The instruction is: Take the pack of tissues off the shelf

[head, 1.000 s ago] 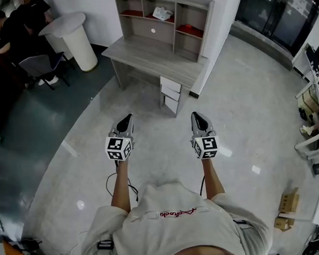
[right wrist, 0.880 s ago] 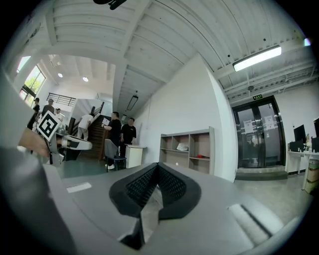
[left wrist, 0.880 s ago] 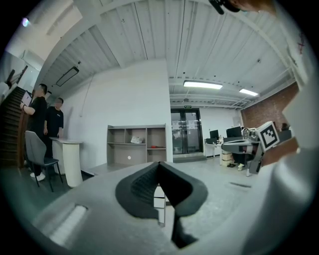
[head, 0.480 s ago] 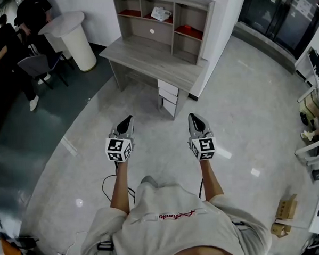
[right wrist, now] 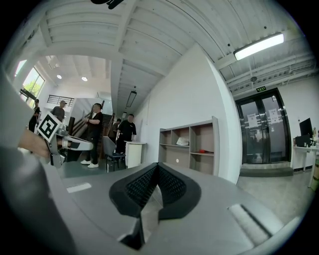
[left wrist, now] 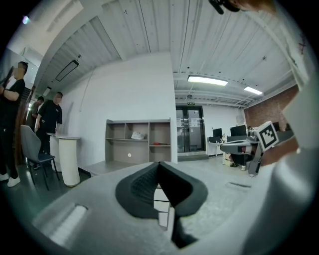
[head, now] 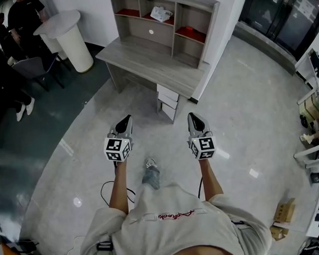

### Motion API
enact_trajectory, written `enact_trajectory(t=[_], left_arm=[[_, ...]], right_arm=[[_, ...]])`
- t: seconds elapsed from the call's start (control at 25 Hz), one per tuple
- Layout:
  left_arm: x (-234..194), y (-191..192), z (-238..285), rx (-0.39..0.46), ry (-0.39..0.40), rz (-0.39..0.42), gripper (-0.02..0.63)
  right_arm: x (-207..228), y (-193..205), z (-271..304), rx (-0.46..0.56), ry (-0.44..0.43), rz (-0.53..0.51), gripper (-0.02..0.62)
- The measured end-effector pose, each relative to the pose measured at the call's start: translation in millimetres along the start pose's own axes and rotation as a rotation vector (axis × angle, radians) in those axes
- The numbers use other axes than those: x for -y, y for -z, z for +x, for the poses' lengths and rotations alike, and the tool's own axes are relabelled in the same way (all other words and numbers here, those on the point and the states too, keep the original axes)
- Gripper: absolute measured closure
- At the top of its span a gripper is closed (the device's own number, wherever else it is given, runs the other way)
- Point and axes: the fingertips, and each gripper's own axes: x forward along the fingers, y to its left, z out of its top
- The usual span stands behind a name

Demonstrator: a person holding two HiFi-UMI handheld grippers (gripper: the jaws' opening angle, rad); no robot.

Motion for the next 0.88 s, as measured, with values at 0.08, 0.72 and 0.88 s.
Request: enact_trajectory(t=[0.08, 0.72, 0.88], left_arm=[[-14, -1, 18, 0.001, 0.001, -0.005, 0.607], [-156, -41, 148, 0.046, 0.001, -0.008, 0.607], [-184, -41, 174, 0.051, 0.006, -0.004, 0.607]], right_arm=[[4, 0, 22, -0.004, 0.001, 0.000, 0.589], [32, -42, 215, 0.024, 0.002, -0.037, 0.589], [38, -45, 251, 0.034, 0.014, -0.040, 0.589]])
